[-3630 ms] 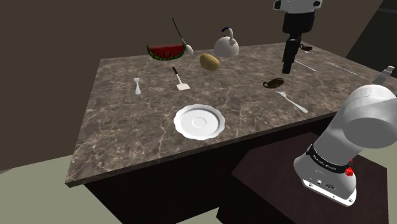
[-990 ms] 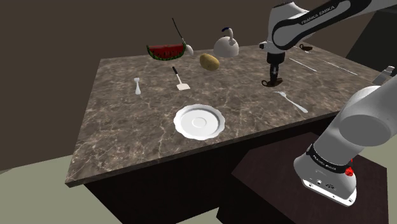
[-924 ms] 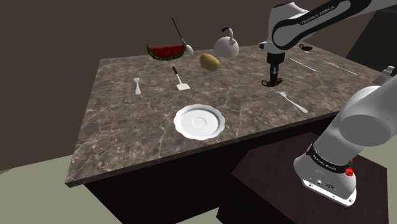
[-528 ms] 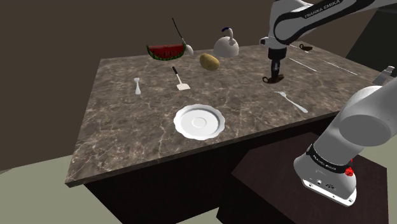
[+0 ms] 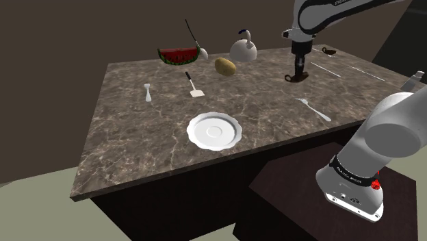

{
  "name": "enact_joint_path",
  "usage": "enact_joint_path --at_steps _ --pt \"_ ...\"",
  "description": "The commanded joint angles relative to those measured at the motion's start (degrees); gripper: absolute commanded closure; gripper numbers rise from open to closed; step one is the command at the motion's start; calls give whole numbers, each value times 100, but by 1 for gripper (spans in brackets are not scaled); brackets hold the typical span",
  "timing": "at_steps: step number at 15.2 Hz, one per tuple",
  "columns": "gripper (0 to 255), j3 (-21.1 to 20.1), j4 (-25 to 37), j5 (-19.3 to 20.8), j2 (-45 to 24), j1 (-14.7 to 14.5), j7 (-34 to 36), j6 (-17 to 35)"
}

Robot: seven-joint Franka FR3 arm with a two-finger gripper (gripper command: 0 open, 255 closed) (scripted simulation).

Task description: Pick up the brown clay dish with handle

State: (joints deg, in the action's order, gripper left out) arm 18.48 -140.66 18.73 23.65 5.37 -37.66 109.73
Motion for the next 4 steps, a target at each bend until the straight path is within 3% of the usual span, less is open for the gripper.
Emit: enact_joint_path --at_steps 1,4 --pt "255 -30 112 -14 87 -1 -25 -199" --pt "255 -44 178 -24 116 -3 -38 -294"
